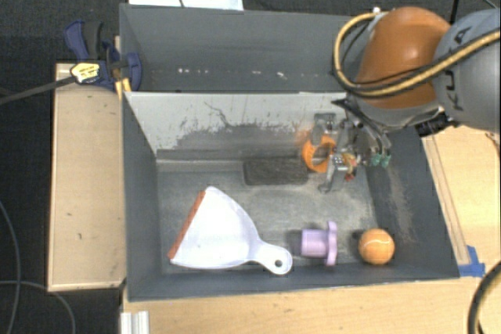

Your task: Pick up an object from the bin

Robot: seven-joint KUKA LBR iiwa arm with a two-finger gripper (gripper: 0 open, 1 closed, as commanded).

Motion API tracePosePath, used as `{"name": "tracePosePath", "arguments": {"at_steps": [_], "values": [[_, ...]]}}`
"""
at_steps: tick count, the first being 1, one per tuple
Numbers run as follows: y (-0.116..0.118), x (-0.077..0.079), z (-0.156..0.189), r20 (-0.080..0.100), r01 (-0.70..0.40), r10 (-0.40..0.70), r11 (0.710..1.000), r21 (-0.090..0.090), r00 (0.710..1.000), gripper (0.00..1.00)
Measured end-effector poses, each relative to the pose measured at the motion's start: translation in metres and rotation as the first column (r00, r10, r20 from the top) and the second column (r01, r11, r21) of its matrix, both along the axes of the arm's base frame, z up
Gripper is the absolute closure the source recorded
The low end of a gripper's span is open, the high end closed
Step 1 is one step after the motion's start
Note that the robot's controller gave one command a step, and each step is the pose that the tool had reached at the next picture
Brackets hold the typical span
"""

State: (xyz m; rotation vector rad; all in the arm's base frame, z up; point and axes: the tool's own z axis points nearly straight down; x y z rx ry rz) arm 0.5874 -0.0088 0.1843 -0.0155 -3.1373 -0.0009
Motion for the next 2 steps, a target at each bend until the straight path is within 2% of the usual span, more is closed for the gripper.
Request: {"name": "tracePosePath", "arguments": {"at_steps": [1,2], "values": [[0.000,0.002,0.005,0.008,0.000,0.000,1.000,0.000,1.000,0.00],[-0.015,-0.003,-0.045,0.015,0.031,-0.031,1.000,0.000,0.999,0.00]]}}
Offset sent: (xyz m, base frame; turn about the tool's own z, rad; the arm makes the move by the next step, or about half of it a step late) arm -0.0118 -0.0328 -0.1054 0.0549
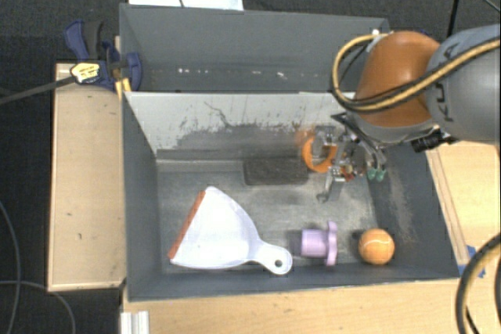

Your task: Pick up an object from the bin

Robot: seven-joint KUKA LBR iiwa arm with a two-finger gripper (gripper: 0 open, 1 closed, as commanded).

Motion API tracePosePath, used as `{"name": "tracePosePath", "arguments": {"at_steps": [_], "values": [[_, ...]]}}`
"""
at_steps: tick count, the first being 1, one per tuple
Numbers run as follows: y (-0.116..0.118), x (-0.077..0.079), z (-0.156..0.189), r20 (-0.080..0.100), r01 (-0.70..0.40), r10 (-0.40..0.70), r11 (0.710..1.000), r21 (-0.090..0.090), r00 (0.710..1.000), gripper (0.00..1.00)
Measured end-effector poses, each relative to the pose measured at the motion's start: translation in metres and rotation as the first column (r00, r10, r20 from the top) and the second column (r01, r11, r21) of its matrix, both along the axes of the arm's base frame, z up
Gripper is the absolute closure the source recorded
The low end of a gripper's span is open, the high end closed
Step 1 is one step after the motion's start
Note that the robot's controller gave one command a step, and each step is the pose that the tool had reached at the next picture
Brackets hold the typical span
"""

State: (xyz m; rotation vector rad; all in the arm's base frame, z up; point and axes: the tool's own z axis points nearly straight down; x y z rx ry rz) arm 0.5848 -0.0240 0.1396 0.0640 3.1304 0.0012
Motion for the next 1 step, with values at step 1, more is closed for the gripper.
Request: {"name": "tracePosePath", "arguments": {"at_steps": [1], "values": [[-0.0098,-0.0084,-0.0393,-0.013,0.026,-0.026,1.000,0.000,1.000,0.00]]}}
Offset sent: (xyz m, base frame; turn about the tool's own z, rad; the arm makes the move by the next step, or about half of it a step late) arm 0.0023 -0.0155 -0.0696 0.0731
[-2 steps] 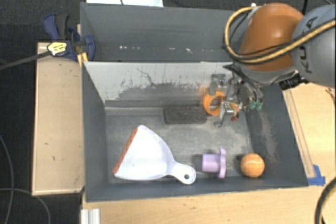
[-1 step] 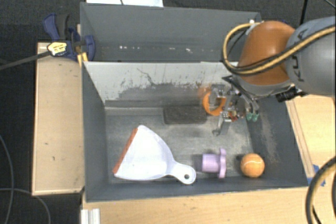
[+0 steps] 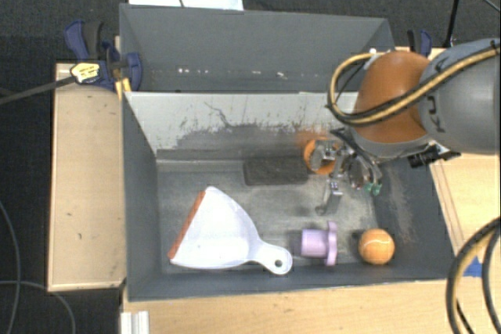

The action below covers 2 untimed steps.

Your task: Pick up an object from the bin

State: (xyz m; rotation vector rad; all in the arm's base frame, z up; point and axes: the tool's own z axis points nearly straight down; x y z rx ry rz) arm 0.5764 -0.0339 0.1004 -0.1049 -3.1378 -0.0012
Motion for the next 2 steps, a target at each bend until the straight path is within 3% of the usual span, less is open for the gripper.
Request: {"name": "tracePosePath", "arguments": {"at_steps": [1,2], "values": [[-0.0053,0.0114,-0.0299,0.004,0.046,-0.046,0.999,0.000,0.999,1.00],[-0.0053,0.0114,-0.0299,0.004,0.046,-0.046,0.999,0.000,0.999,1.00]]}}
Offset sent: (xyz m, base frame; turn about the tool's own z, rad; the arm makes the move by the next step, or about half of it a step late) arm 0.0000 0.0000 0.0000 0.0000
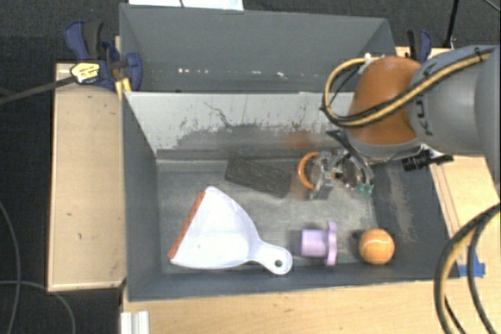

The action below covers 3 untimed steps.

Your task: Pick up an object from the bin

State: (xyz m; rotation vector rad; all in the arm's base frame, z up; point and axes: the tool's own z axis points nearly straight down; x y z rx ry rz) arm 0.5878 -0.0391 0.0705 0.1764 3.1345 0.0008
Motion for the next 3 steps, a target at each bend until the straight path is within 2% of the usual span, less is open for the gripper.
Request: {"name": "tracePosePath", "arguments": {"at_steps": [1,2,3], "values": [[0.015,-0.018,0.126,0.001,-0.012,0.012,1.000,0.000,1.000,1.00],[0.015,-0.018,0.126,0.001,-0.013,0.013,1.000,0.000,1.000,1.00],[0.030,-0.028,0.192,-0.004,-0.029,0.029,1.000,0.000,1.000,1.00]]}}
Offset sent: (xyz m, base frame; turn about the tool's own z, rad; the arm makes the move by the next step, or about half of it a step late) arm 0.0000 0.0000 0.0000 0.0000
